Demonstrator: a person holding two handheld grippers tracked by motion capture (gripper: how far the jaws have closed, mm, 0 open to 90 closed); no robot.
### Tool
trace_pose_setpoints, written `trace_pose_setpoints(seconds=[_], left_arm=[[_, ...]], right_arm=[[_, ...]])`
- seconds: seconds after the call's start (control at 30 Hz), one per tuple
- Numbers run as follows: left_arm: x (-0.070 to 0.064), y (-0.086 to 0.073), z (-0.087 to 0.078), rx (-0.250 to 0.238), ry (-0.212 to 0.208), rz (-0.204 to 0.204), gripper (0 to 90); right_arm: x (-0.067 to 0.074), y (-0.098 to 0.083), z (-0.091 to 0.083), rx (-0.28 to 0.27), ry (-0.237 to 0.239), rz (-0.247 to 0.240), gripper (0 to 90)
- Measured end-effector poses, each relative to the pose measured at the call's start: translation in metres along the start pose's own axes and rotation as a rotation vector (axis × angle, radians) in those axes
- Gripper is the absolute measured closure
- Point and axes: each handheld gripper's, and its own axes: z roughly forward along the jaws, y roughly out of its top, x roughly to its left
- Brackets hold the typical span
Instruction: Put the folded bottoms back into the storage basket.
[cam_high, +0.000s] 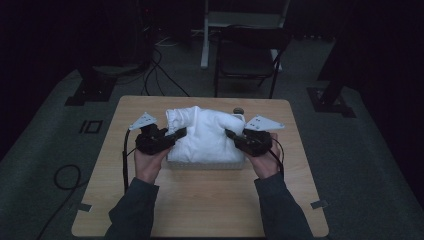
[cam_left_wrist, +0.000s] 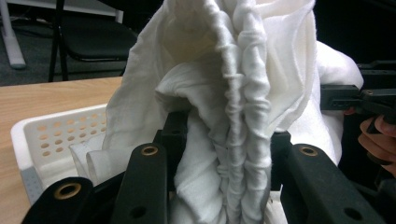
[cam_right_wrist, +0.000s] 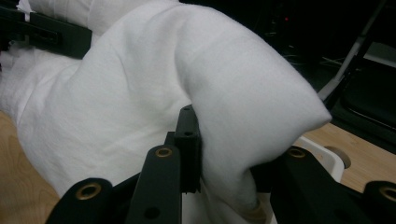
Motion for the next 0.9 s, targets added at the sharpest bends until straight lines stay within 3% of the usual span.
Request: trace_pose_setpoints(seconds=[0.9], left_arm=[[0.017, 0.008, 0.022, 0.015, 0.037, 0.004, 63.4]], right_arm=[[-0.015, 0.003, 0.022, 0.011, -0.023, 0.037, 71.8]])
